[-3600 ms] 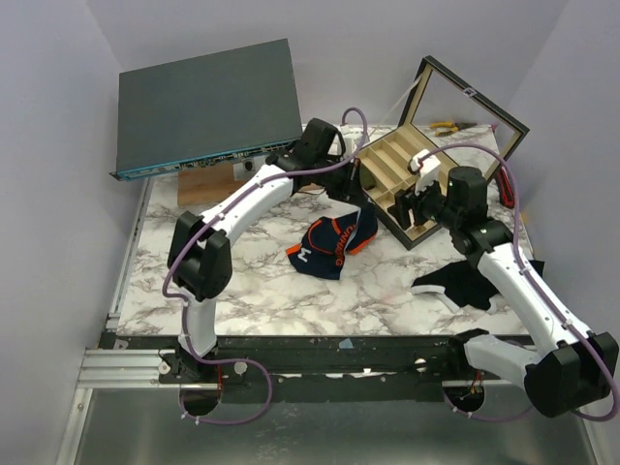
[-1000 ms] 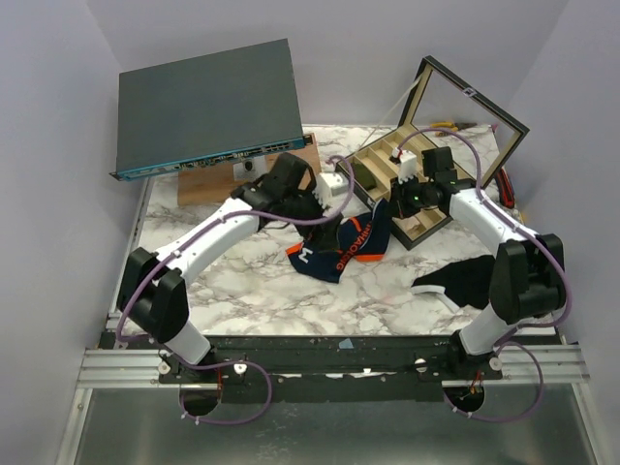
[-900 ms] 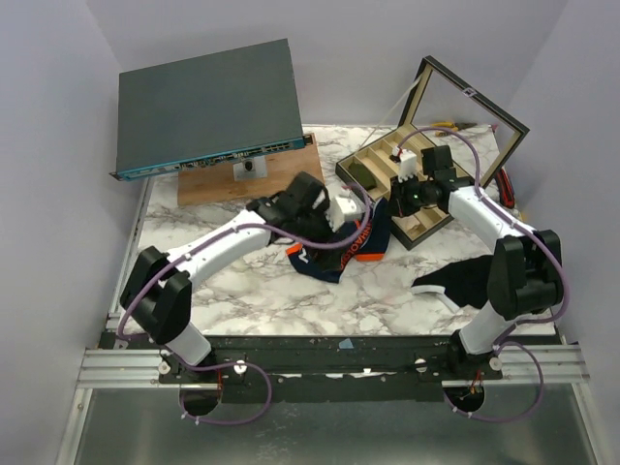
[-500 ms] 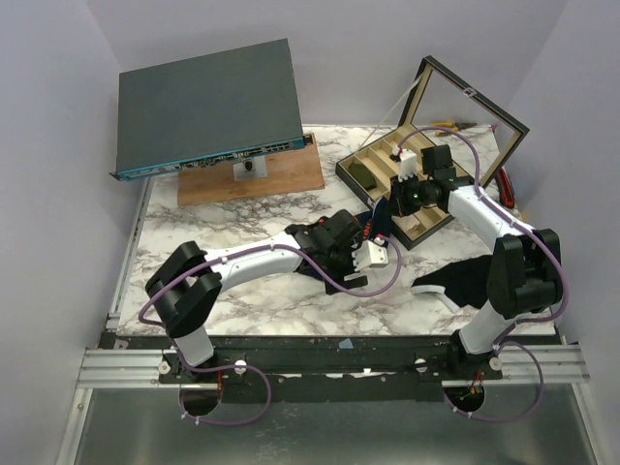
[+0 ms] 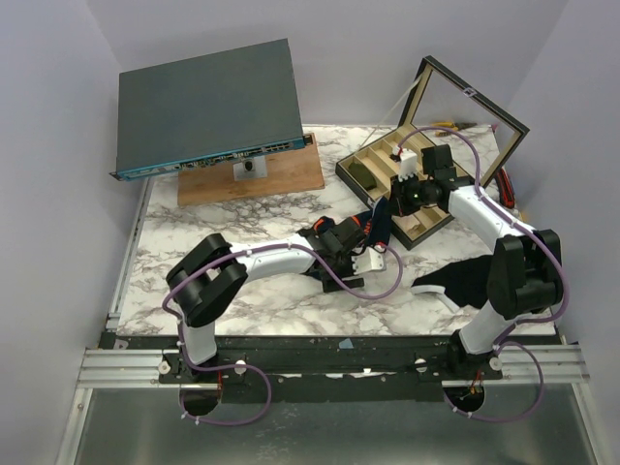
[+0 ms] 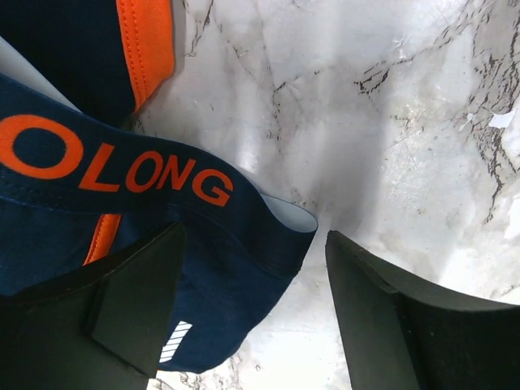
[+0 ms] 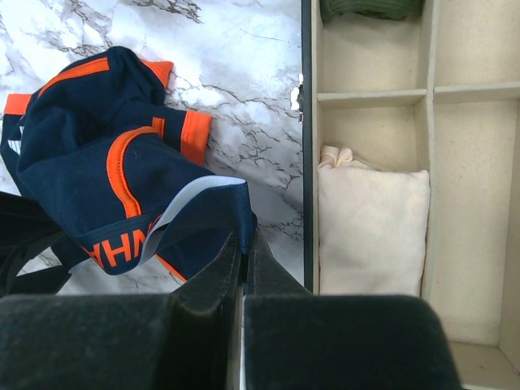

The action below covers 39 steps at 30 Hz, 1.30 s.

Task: Roll the underwear
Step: Flatten out the underwear at the center of the board.

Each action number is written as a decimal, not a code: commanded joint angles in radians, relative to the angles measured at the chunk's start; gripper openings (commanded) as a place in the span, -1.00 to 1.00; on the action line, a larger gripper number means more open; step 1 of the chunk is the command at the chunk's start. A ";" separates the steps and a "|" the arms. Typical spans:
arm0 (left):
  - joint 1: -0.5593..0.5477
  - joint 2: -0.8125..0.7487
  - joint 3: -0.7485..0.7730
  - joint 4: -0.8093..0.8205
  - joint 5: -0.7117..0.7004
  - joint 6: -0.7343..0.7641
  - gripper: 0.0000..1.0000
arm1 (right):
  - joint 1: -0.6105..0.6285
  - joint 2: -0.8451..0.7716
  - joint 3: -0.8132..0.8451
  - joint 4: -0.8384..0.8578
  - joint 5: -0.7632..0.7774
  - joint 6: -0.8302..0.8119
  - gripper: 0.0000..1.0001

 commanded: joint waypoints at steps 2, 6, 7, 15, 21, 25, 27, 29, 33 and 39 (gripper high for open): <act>-0.009 0.022 0.007 0.003 -0.031 0.007 0.43 | -0.007 -0.024 0.009 -0.005 -0.009 -0.002 -0.99; -0.009 0.042 0.014 0.008 -0.042 -0.003 0.13 | -0.007 -0.017 0.010 -0.005 -0.014 -0.005 -0.99; -0.009 0.044 0.015 0.009 -0.043 -0.004 0.03 | -0.007 -0.016 0.011 -0.006 -0.015 -0.007 -0.99; 0.018 -0.004 0.018 -0.029 -0.006 -0.022 -1.00 | -0.007 -0.030 0.050 -0.049 -0.021 -0.045 -0.99; 0.228 -0.187 0.109 -0.194 0.287 -0.092 -1.00 | -0.007 -0.092 0.108 -0.109 -0.061 -0.151 -0.99; 0.392 -0.287 0.190 -0.269 0.446 -0.138 -1.00 | -0.007 -0.126 0.158 -0.185 -0.146 -0.231 -0.98; 0.449 -0.329 0.211 -0.277 0.489 -0.159 -1.00 | -0.007 -0.140 0.175 -0.229 -0.207 -0.271 -0.99; 0.491 -0.362 0.215 -0.277 0.508 -0.177 -1.00 | -0.006 -0.156 0.180 -0.266 -0.257 -0.308 -0.99; 0.555 -0.421 0.192 -0.278 0.541 -0.214 -1.00 | -0.006 -0.190 0.164 -0.328 -0.311 -0.375 -0.99; 0.645 -0.520 0.118 -0.271 0.554 -0.230 -1.00 | -0.005 -0.276 0.074 -0.294 -0.310 -0.398 -0.99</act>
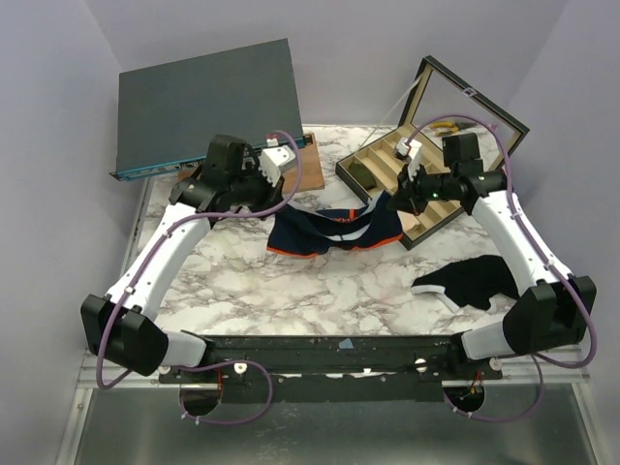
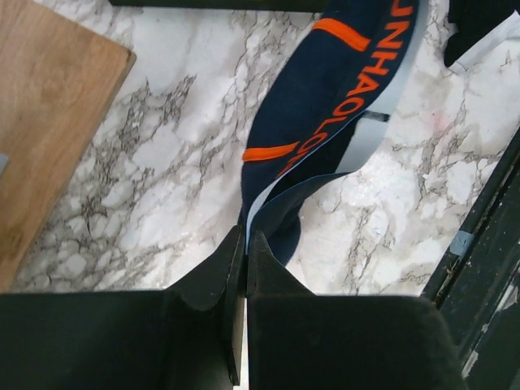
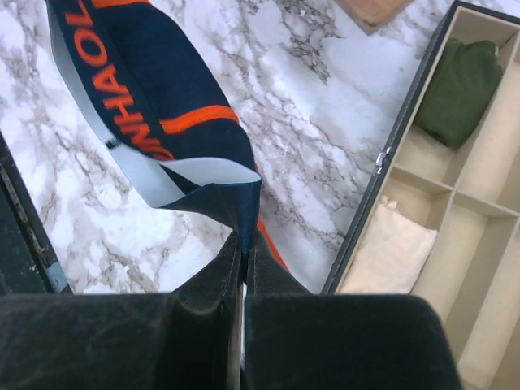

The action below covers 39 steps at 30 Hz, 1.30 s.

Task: Roll the underwear
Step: Flatten out the underwear at the center of the board.

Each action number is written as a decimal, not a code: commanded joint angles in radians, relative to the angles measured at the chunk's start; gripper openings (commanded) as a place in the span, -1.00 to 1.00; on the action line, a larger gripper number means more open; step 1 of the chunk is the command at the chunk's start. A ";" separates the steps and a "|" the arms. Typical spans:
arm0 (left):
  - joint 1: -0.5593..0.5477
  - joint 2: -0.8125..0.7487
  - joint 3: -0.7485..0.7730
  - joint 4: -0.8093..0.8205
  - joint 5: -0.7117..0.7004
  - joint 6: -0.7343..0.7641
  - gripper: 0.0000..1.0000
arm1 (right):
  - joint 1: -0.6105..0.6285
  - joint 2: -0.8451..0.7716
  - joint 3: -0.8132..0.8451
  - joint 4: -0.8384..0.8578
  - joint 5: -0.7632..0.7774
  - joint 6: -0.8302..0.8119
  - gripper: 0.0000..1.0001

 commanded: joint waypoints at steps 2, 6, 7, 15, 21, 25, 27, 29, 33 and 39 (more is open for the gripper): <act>0.090 -0.097 -0.079 -0.011 0.056 -0.034 -1.00 | -0.004 -0.076 -0.077 0.008 -0.058 -0.025 -0.99; 0.147 -0.105 -0.073 0.030 0.027 -0.062 -1.00 | -0.005 -0.054 -0.061 0.079 -0.080 0.036 -0.99; 0.160 -0.100 -0.056 0.045 0.016 -0.070 -1.00 | -0.004 -0.044 -0.051 0.105 -0.080 0.055 -0.99; 0.214 -0.056 0.101 0.069 0.015 -0.046 -1.00 | -0.004 0.074 0.060 0.242 -0.188 0.092 -0.99; 0.209 -0.168 -0.120 0.077 0.036 0.098 -1.00 | -0.003 -0.007 -0.159 0.303 -0.205 -0.054 -0.92; 0.149 -0.233 -0.394 0.147 0.022 0.158 -1.00 | -0.005 -0.071 -0.378 0.287 -0.156 -0.203 -0.65; 0.082 -0.254 -0.517 0.194 -0.033 0.172 -1.00 | -0.004 -0.082 -0.460 0.255 -0.127 -0.261 -0.52; 0.008 -0.262 -0.604 0.237 -0.107 0.178 -1.00 | -0.004 -0.085 -0.513 0.220 -0.103 -0.299 -0.29; -0.066 -0.254 -0.653 0.254 -0.148 0.157 -1.00 | -0.002 -0.081 -0.537 0.164 -0.110 -0.317 0.05; -0.079 -0.260 -0.635 0.220 -0.186 0.159 -1.00 | 0.083 -0.065 -0.487 0.178 -0.110 -0.215 0.27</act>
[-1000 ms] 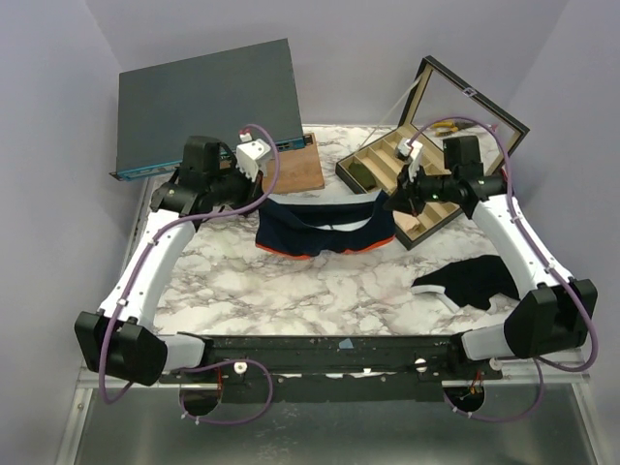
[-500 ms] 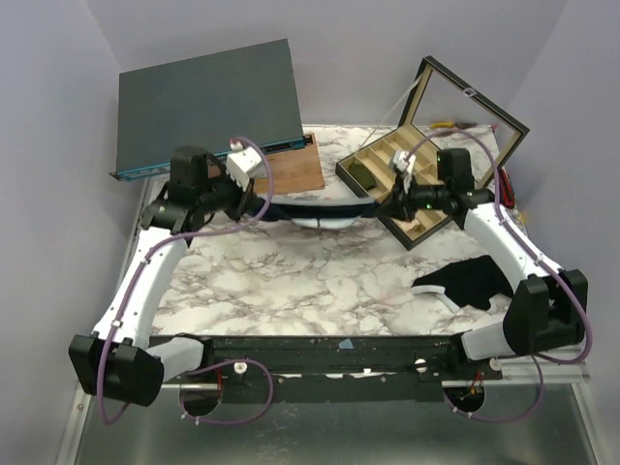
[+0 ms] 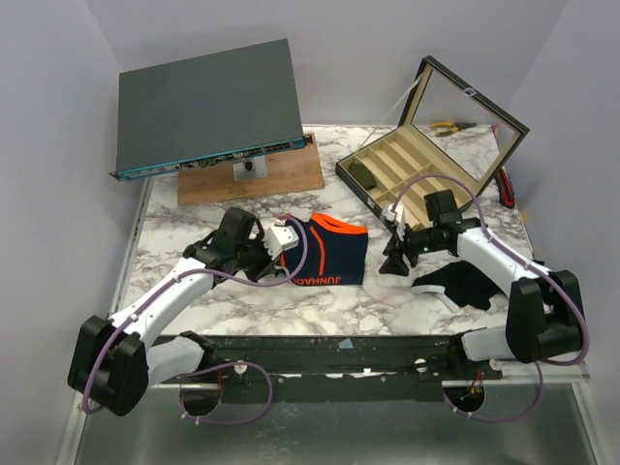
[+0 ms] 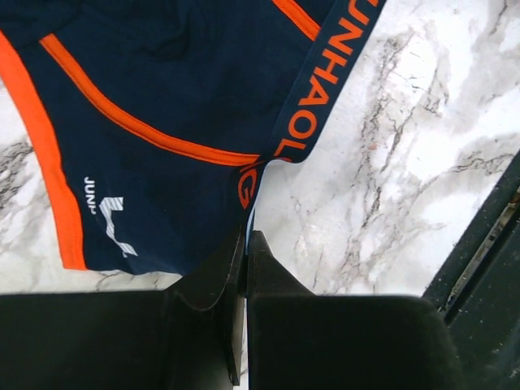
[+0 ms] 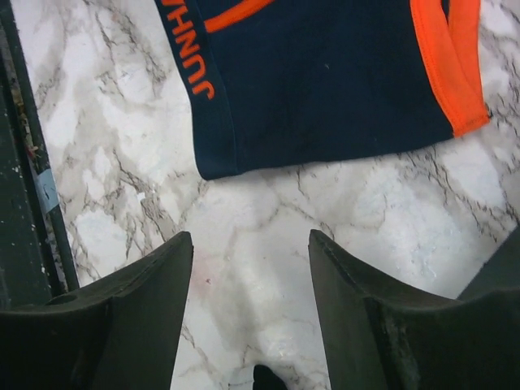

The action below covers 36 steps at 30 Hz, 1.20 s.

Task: Roll the underwear
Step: Flatten out the underwear at the center of the board.

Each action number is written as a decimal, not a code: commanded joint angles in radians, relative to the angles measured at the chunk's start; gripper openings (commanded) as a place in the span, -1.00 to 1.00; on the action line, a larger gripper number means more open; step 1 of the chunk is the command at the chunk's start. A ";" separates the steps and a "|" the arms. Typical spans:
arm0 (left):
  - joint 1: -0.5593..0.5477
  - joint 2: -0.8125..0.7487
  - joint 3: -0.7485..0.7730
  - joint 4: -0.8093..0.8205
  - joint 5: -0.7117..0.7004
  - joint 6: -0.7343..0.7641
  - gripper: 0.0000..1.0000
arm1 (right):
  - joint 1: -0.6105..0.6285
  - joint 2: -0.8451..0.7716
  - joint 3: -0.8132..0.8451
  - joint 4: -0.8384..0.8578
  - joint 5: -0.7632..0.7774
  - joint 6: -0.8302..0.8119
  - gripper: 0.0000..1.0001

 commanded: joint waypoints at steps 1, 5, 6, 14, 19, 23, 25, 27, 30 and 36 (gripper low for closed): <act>-0.006 -0.027 0.025 0.020 -0.073 0.021 -1.00 | 0.097 0.000 0.047 0.017 0.029 0.065 0.28; -0.007 -0.026 0.052 0.002 -0.111 0.023 -1.00 | 0.232 0.015 0.031 0.097 0.133 0.130 0.30; -0.007 -0.020 0.066 -0.006 -0.113 0.019 -1.00 | 0.257 0.023 0.028 0.109 0.154 0.134 0.31; -0.006 0.016 0.126 -0.029 -0.103 -0.005 -1.00 | 0.364 0.080 -0.001 0.206 0.343 0.141 0.41; -0.007 0.026 0.127 -0.029 -0.094 -0.014 -1.00 | 0.402 0.122 -0.006 0.231 0.386 0.140 0.40; -0.006 0.029 0.135 -0.036 -0.094 -0.014 -1.00 | 0.423 0.157 -0.009 0.242 0.411 0.138 0.35; -0.005 0.029 0.143 -0.043 -0.093 -0.014 -1.00 | 0.425 0.170 -0.009 0.244 0.420 0.139 0.33; -0.005 0.029 0.149 -0.048 -0.091 -0.014 -1.00 | 0.427 0.177 -0.013 0.246 0.432 0.136 0.33; -0.005 0.033 0.158 -0.054 -0.088 -0.014 -1.00 | 0.426 0.183 -0.024 0.262 0.465 0.132 0.30; -0.002 0.034 0.162 -0.058 -0.077 -0.013 -1.00 | 0.427 0.202 -0.018 0.273 0.524 0.137 0.01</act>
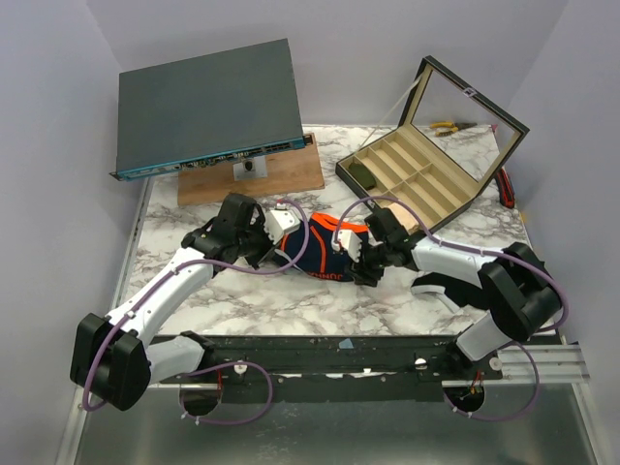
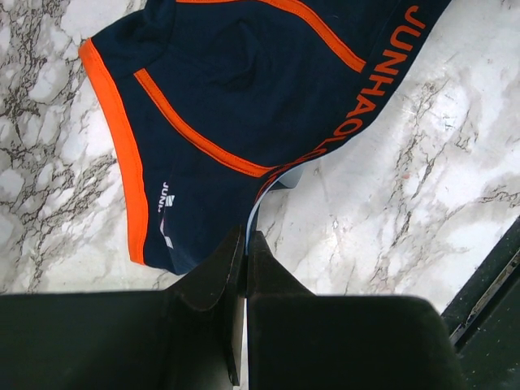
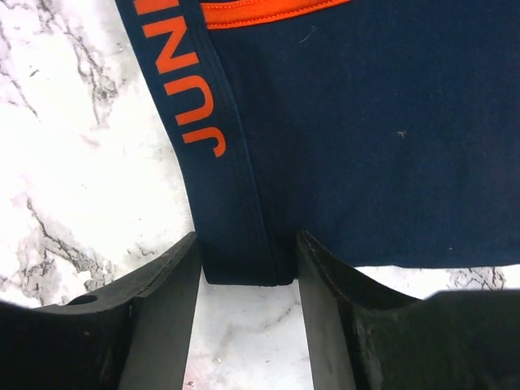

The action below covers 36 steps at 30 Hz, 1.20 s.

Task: Roll the underwear
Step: Flatten out the underwear at the center of the board.

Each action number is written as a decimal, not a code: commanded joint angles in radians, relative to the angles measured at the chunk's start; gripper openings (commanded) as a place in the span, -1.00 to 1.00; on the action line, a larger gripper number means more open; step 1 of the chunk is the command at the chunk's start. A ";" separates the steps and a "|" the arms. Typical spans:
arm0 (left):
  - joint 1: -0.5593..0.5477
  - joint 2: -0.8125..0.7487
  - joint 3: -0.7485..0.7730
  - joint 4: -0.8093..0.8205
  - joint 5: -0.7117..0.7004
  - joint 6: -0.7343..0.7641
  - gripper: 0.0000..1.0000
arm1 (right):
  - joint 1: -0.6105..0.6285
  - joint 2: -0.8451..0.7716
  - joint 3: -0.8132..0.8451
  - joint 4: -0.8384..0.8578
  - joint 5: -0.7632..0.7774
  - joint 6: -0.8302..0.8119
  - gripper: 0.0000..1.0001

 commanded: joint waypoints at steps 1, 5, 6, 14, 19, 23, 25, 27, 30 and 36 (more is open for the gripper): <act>0.003 0.002 0.023 -0.022 0.007 -0.002 -1.00 | 0.005 0.025 -0.005 0.014 0.074 0.006 -0.07; 0.017 -0.007 0.015 -0.024 0.007 0.004 -1.00 | 0.004 0.014 0.009 -0.013 0.097 0.002 -0.38; 0.020 -0.010 0.013 -0.025 0.007 0.008 -1.00 | 0.005 0.008 0.012 -0.021 0.111 0.000 -0.43; 0.064 -0.032 0.021 -0.049 0.016 0.043 -1.00 | 0.005 -0.048 0.043 -0.101 0.208 -0.026 -0.76; 0.088 -0.041 0.026 -0.069 0.029 0.078 -1.00 | 0.003 -0.096 0.057 -0.127 0.300 -0.058 -0.79; 0.091 -0.038 0.022 -0.083 0.079 0.079 -1.00 | 0.003 -0.106 0.064 -0.121 0.342 -0.055 -0.69; 0.091 -0.030 0.014 -0.085 0.117 0.071 -1.00 | 0.003 -0.094 0.060 -0.099 0.365 -0.032 -0.61; 0.089 -0.018 0.007 -0.087 0.158 0.063 -1.00 | 0.003 -0.080 0.049 -0.064 0.389 -0.008 -0.54; 0.085 0.000 0.001 -0.086 0.194 0.048 -1.00 | 0.002 -0.053 0.043 -0.034 0.397 0.030 -0.48; 0.079 0.017 0.002 -0.076 0.204 0.028 -1.00 | 0.003 -0.028 0.044 -0.039 0.346 0.093 -0.41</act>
